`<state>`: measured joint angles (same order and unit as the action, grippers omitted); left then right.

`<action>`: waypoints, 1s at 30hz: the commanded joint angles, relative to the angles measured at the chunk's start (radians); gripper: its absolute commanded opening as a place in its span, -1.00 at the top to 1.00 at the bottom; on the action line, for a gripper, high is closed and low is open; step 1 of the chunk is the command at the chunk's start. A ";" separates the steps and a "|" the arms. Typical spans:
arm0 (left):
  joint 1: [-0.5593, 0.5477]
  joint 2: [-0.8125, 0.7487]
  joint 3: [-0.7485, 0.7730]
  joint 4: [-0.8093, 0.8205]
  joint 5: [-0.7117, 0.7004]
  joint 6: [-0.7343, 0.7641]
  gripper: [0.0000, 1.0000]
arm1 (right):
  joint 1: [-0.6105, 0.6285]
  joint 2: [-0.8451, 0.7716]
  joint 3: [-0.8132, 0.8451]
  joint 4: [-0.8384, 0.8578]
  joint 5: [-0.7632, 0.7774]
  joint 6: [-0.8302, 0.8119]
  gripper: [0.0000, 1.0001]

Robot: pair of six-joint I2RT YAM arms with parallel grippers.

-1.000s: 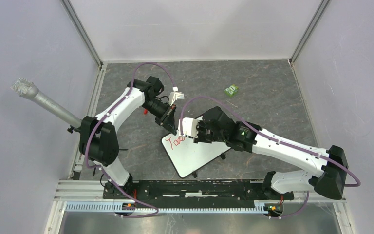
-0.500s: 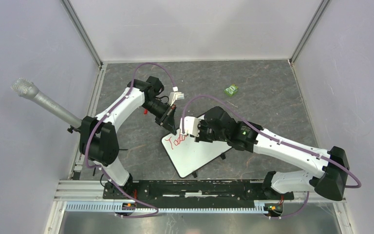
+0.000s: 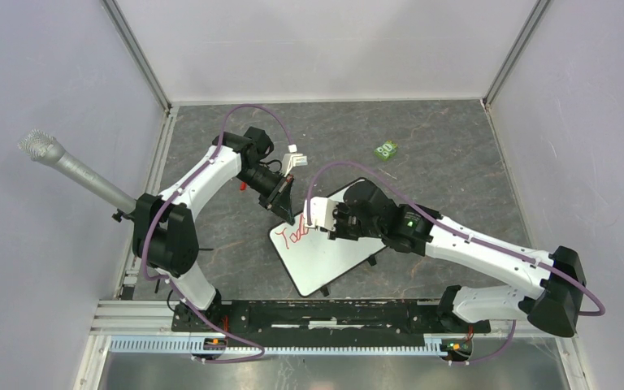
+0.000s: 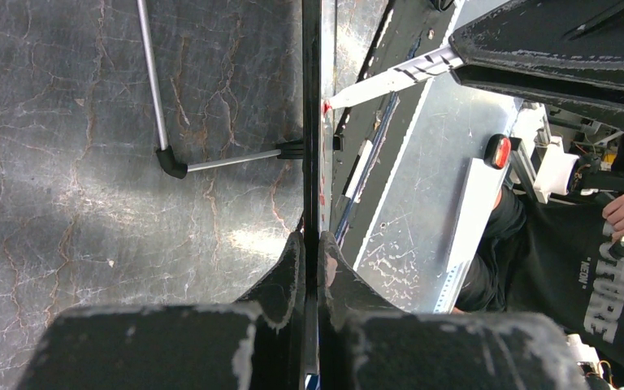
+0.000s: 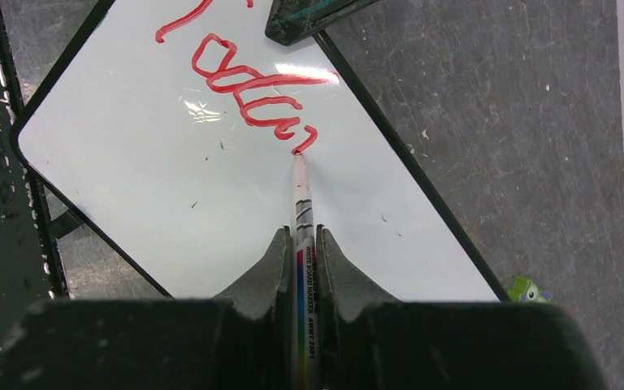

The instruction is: Write a sentence on the whiteboard

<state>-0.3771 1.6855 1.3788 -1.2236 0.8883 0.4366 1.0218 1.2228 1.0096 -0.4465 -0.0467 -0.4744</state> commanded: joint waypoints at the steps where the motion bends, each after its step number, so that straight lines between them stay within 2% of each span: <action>1: -0.007 -0.023 -0.001 -0.021 0.012 0.034 0.95 | -0.026 0.014 0.065 0.006 0.073 -0.015 1.00; 13: -0.007 -0.018 -0.003 -0.021 0.012 0.037 0.95 | -0.052 0.035 0.086 0.007 0.058 -0.028 1.00; 30: -0.007 -0.020 -0.002 -0.021 0.011 0.037 0.95 | -0.031 -0.011 -0.023 -0.040 -0.026 -0.018 1.00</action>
<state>-0.3771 1.6855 1.3788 -1.2232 0.8829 0.4366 0.9802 1.2190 1.0195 -0.4583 -0.0574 -0.4881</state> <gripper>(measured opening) 0.056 0.153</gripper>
